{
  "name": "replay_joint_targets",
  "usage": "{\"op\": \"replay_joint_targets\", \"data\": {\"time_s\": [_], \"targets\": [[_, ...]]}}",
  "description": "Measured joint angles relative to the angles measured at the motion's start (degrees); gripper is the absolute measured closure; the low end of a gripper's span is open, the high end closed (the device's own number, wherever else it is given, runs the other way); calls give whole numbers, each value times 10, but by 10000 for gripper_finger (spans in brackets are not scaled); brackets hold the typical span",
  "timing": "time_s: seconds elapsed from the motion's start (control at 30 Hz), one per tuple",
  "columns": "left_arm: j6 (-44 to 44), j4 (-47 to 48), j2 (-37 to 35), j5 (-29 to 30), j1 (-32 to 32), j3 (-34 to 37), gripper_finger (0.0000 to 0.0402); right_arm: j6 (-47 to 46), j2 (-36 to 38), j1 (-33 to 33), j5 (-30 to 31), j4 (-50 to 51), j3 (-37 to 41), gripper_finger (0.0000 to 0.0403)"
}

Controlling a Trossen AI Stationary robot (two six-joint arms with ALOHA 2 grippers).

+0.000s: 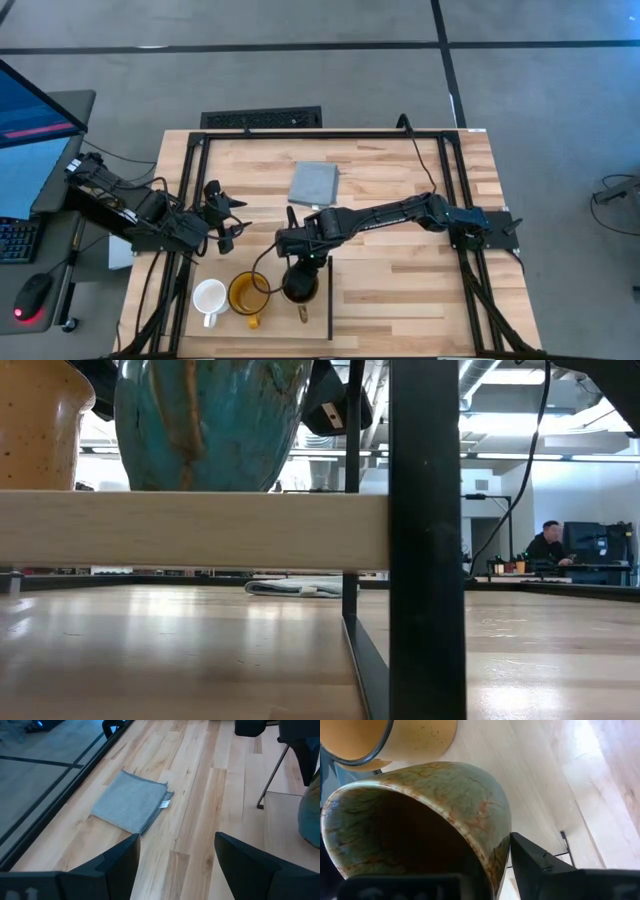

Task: Stack small to large cups/mugs on shelf
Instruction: Put the green patterned mug on the shelf

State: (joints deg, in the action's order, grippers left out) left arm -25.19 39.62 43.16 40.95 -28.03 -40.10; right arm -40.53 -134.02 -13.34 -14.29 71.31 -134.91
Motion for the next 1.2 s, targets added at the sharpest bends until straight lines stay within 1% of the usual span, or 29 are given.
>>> {"op": "replay_joint_targets", "data": {"time_s": [0.13,0.37,0.57,0.73,1.2], "targets": [[0,0,0,0,0,0,154,0,0,0,-7,0,0,293],[-1,0,0,0,0,0,154,0,0,0,-7,0,0,255],[-1,0,0,-15,0,0,154,0,0,0,-11,-2,0,233],[-1,0,0,-17,0,0,154,0,0,0,-24,-2,0,226],[-1,0,0,-17,0,0,154,-1,0,4,-27,-2,0,227]]}}
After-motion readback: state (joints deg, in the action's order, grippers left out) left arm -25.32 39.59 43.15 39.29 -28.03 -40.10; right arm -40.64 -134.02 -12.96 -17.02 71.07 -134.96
